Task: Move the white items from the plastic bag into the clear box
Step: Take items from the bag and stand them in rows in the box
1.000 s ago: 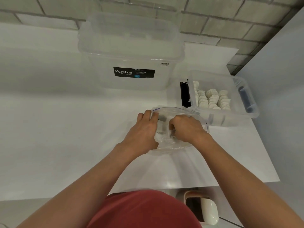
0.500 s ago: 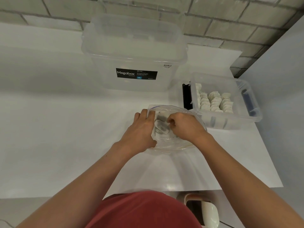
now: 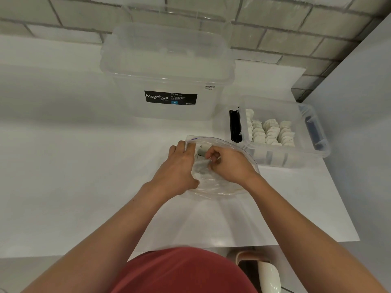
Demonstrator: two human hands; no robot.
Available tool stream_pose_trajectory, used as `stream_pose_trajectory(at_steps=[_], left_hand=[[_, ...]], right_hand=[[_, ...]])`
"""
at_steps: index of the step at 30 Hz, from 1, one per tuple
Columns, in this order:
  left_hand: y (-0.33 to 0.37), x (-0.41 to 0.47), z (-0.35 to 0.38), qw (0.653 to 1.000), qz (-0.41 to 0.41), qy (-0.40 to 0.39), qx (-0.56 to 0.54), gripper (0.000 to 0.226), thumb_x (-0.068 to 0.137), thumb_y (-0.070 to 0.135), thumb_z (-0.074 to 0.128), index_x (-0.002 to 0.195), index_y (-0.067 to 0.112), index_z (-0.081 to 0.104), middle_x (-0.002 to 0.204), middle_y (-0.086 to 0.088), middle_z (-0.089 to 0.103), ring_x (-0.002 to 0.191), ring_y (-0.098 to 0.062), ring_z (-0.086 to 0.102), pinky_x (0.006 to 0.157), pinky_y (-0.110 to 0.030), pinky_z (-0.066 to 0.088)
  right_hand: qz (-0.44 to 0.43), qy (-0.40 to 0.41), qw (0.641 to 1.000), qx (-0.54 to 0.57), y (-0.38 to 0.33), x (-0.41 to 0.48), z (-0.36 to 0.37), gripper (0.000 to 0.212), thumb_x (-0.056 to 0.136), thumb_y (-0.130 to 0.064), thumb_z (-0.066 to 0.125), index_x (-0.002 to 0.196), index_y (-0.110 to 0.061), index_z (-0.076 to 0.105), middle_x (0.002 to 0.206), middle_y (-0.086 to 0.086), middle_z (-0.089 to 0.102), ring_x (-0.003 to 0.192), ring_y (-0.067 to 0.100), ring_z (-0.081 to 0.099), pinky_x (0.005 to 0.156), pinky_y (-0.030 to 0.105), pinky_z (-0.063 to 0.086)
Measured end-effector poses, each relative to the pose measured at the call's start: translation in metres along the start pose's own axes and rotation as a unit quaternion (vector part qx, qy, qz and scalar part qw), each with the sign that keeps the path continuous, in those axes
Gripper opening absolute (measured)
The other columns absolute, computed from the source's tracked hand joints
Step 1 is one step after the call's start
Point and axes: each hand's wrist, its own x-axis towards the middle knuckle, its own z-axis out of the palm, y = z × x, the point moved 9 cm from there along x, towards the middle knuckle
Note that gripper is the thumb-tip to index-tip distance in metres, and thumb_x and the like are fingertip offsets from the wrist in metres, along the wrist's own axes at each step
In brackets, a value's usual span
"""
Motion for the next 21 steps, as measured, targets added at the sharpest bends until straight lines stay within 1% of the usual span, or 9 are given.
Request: stream_pose_trajectory(at_steps=[4, 7, 9, 11, 13, 15, 17, 19, 21], left_hand=[[0.0, 0.003, -0.002, 1.0, 0.002, -0.002, -0.011, 0.09, 0.068, 0.026, 0.081, 0.142, 0.019, 0.03, 0.124, -0.001, 0.033, 0.108, -0.018, 0.031, 0.08, -0.034, 0.05], [-0.003, 0.004, -0.005, 1.0, -0.001, -0.002, -0.018, 0.093, 0.068, 0.027, 0.081, 0.144, 0.02, 0.029, 0.122, -0.001, 0.034, 0.108, -0.019, 0.032, 0.082, -0.036, 0.05], [-0.003, 0.004, -0.007, 1.0, -0.002, 0.0, -0.024, 0.092, 0.067, 0.027, 0.081, 0.143, 0.02, 0.03, 0.12, 0.0, 0.034, 0.108, -0.018, 0.032, 0.083, -0.036, 0.049], [-0.002, 0.005, -0.008, 1.0, 0.001, 0.002, -0.029, 0.091, 0.067, 0.027, 0.082, 0.142, 0.021, 0.031, 0.118, 0.001, 0.034, 0.106, -0.017, 0.032, 0.081, -0.033, 0.047], [-0.001, 0.005, -0.008, 1.0, 0.001, 0.003, -0.029, 0.089, 0.067, 0.028, 0.082, 0.141, 0.021, 0.033, 0.118, 0.001, 0.035, 0.105, -0.016, 0.031, 0.081, -0.033, 0.046], [-0.004, 0.003, -0.008, 1.0, -0.001, 0.002, -0.028, 0.09, 0.066, 0.028, 0.082, 0.141, 0.021, 0.033, 0.12, 0.001, 0.035, 0.105, -0.016, 0.031, 0.084, -0.036, 0.048], [-0.005, 0.002, -0.009, 1.0, 0.0, 0.003, -0.03, 0.091, 0.066, 0.028, 0.082, 0.142, 0.021, 0.033, 0.121, 0.001, 0.036, 0.106, -0.016, 0.031, 0.086, -0.037, 0.048], [-0.006, 0.002, -0.011, 0.999, 0.0, 0.005, -0.041, 0.09, 0.066, 0.03, 0.082, 0.142, 0.022, 0.034, 0.121, 0.001, 0.037, 0.108, -0.017, 0.033, 0.087, -0.037, 0.048], [-0.007, 0.002, -0.012, 0.998, -0.003, 0.006, -0.059, 0.09, 0.064, 0.034, 0.084, 0.14, 0.024, 0.036, 0.12, 0.002, 0.039, 0.111, -0.017, 0.035, 0.087, -0.035, 0.047]], right_hand=[[-0.036, 0.055, 0.996, 0.068, -0.015, -0.008, -0.015, 0.023, 0.081, -0.005, 0.07, 0.095, -0.022, 0.073, 0.081, -0.011, 0.065, 0.075, 0.01, 0.065, 0.075, 0.023, 0.051], [-0.059, 0.077, 0.993, 0.075, -0.022, -0.014, -0.022, 0.026, 0.079, -0.005, 0.072, 0.099, -0.022, 0.075, 0.083, -0.012, 0.068, 0.071, 0.005, 0.066, 0.073, 0.022, 0.055], [-0.048, 0.074, 0.993, 0.077, -0.021, -0.016, -0.026, 0.027, 0.081, -0.007, 0.073, 0.1, -0.026, 0.075, 0.087, -0.012, 0.07, 0.072, 0.003, 0.067, 0.069, 0.017, 0.053], [-0.034, 0.072, 0.994, 0.076, -0.017, -0.016, -0.027, 0.028, 0.083, -0.007, 0.072, 0.104, -0.027, 0.075, 0.088, -0.012, 0.069, 0.075, 0.004, 0.067, 0.064, 0.012, 0.048], [-0.028, 0.072, 0.995, 0.066, -0.014, -0.016, -0.027, 0.032, 0.085, -0.006, 0.069, 0.108, -0.027, 0.075, 0.084, -0.013, 0.067, 0.078, 0.007, 0.067, 0.065, 0.016, 0.048], [-0.018, 0.067, 0.996, 0.059, -0.012, -0.017, -0.026, 0.035, 0.084, -0.004, 0.065, 0.107, -0.029, 0.075, 0.079, -0.014, 0.062, 0.076, 0.01, 0.066, 0.067, 0.022, 0.05], [-0.003, 0.059, 0.996, 0.07, -0.01, -0.019, -0.024, 0.031, 0.082, -0.005, 0.064, 0.097, -0.03, 0.076, 0.077, -0.013, 0.061, 0.075, 0.011, 0.066, 0.067, 0.028, 0.054], [0.012, 0.06, 0.993, 0.098, -0.009, -0.021, -0.025, 0.023, 0.079, -0.011, 0.066, 0.086, -0.032, 0.073, 0.082, -0.012, 0.065, 0.076, 0.011, 0.067, 0.071, 0.035, 0.059], [0.026, 0.06, 0.99, 0.123, -0.009, -0.024, -0.027, 0.016, 0.077, -0.016, 0.07, 0.081, -0.032, 0.071, 0.084, -0.011, 0.068, 0.076, 0.01, 0.068, 0.074, 0.038, 0.06]])
